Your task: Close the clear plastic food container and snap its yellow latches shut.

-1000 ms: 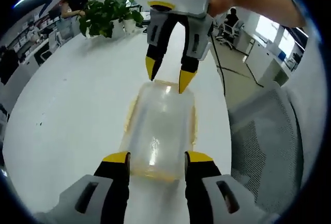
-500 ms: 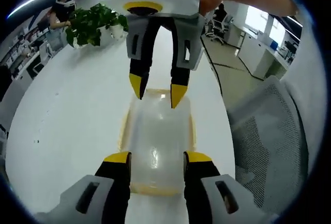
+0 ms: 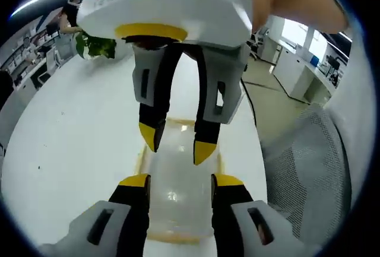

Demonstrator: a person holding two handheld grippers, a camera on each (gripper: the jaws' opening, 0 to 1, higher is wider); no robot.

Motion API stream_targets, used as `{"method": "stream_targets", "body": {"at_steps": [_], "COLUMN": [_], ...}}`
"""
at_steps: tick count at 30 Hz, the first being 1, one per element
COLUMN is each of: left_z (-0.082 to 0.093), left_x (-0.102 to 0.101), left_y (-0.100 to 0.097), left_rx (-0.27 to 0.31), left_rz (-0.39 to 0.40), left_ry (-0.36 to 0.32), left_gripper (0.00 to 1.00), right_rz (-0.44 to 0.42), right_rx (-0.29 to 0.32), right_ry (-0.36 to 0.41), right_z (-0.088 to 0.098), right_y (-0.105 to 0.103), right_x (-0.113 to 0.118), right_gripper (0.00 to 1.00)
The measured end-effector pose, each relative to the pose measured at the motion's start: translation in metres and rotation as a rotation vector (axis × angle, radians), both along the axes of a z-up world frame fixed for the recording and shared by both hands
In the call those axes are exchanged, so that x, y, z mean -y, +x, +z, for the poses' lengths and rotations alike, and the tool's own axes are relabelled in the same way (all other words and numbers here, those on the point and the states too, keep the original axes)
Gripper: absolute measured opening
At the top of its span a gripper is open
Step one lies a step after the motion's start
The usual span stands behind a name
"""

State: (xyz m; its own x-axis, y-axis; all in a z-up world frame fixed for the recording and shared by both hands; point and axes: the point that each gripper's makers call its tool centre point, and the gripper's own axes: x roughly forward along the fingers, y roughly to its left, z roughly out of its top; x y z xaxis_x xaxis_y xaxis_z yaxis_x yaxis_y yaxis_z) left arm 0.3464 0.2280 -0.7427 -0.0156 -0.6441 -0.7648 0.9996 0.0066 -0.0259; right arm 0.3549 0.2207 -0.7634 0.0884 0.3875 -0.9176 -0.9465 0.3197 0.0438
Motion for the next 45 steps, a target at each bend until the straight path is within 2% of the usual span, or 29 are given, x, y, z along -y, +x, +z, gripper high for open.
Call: {"method": "stream_targets", "body": {"at_steps": [17, 27, 41, 45], "left_z": [-0.006, -0.013, -0.021, -0.025], "left_x": [0.000, -0.003, 0.000, 0.000], "left_y": [-0.006, -0.016, -0.032, -0.034], "left_rx": [-0.033, -0.026, 0.054, 0.119], "left_rz": [0.036, 0.036, 0.012, -0.010], "left_ry": [0.005, 0.022, 0.060, 0.076], "left_gripper": [0.46, 0.52, 0.59, 0.60], "right_rz": [0.008, 0.022, 0.066, 0.091], "right_rx": [0.016, 0.027, 0.014, 0.004], "right_ry": [0.008, -0.006, -0.018, -0.044], "right_z": [0.003, 0.002, -0.001, -0.005], "right_y": [0.010, 0.017, 0.024, 0.024], "right_x": [-0.005, -0.005, -0.006, -0.004], "right_gripper": [0.32, 0.38, 0.41, 0.42]}}
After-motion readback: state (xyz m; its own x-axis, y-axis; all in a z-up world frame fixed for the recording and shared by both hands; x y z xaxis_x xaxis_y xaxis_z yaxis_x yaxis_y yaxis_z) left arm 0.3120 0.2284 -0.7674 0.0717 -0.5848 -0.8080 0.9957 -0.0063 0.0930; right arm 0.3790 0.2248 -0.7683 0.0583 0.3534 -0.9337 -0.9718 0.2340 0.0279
